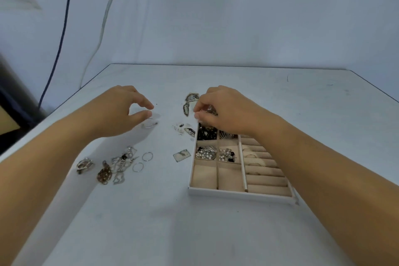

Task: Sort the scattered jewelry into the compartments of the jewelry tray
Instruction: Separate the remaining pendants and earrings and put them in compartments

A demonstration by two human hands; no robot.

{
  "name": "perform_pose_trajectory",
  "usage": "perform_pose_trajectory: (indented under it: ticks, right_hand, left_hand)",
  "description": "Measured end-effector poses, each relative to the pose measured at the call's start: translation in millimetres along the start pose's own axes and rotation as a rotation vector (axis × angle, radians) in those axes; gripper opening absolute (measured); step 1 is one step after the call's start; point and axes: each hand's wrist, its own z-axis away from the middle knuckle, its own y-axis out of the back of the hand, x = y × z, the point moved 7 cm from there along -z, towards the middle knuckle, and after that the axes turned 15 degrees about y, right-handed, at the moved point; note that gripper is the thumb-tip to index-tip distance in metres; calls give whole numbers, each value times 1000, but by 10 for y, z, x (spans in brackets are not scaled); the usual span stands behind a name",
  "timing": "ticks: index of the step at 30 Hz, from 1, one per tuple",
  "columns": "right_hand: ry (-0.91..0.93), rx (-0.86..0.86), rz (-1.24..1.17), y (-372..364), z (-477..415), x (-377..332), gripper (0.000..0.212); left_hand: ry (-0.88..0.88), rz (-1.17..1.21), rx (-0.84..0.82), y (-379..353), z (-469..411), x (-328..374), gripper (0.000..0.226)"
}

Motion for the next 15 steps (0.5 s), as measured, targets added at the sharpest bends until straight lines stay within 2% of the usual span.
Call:
perform_pose_trajectory:
  ticks: [4, 9, 15]
  right_hand:
    - [25, -89, 4, -196, -174, -170, 23]
    - [32, -209, 57, -343, -303, -306, 28]
    - [49, -186, 52, -402, -399, -469, 27]
  left_hand:
    - [32, -8, -49, -106, 73, -254, 27]
    - [59, 61, -85, -285, 59, -358, 46]
    - [78, 100, -70, -439, -49, -279, 33]
